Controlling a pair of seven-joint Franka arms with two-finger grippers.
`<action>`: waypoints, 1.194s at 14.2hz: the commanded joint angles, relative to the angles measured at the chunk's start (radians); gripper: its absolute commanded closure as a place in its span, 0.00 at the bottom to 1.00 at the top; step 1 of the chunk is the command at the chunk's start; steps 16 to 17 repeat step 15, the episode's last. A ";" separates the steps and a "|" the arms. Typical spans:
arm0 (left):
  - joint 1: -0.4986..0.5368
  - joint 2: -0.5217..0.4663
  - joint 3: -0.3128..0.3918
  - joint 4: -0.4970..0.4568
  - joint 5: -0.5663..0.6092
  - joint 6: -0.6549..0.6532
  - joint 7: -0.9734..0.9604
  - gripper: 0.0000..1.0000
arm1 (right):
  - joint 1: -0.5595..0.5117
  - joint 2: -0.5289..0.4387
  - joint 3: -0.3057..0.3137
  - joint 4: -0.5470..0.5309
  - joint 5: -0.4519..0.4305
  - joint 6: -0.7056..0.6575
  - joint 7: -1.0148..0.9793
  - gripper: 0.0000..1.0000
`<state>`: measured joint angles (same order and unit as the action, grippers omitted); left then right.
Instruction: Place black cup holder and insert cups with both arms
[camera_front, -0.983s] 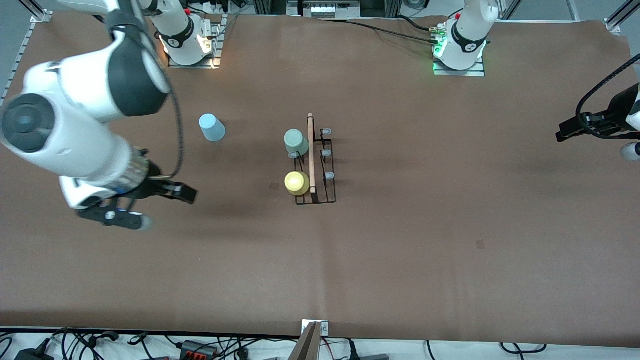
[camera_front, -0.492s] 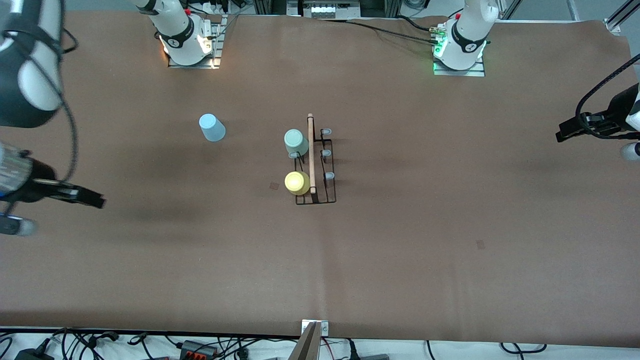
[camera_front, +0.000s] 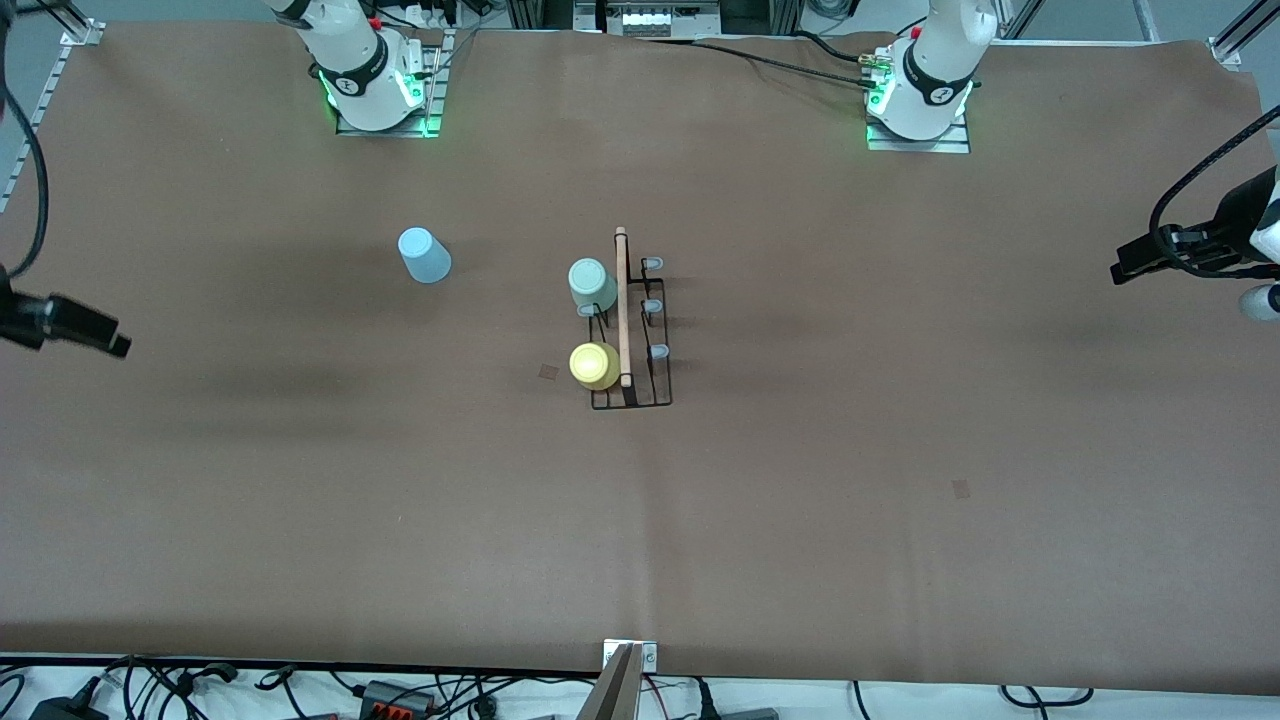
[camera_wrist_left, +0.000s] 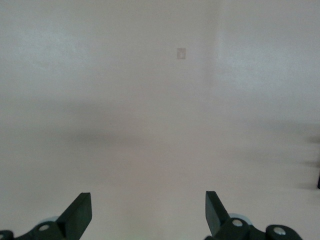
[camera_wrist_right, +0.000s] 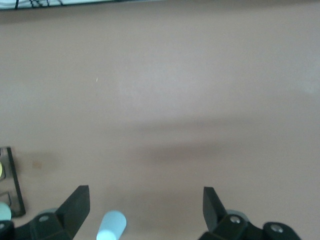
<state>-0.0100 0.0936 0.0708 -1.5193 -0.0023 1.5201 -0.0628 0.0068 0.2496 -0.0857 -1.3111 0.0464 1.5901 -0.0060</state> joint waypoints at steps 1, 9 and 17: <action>0.002 -0.003 -0.002 0.004 -0.019 0.005 0.001 0.00 | -0.004 -0.136 0.006 -0.190 -0.014 0.039 -0.063 0.00; 0.002 -0.003 -0.002 0.004 -0.019 0.003 0.005 0.00 | 0.002 -0.273 0.018 -0.367 -0.069 0.107 -0.026 0.00; 0.002 -0.003 -0.002 0.004 -0.019 0.005 0.005 0.00 | 0.012 -0.274 0.018 -0.373 -0.065 0.103 -0.026 0.00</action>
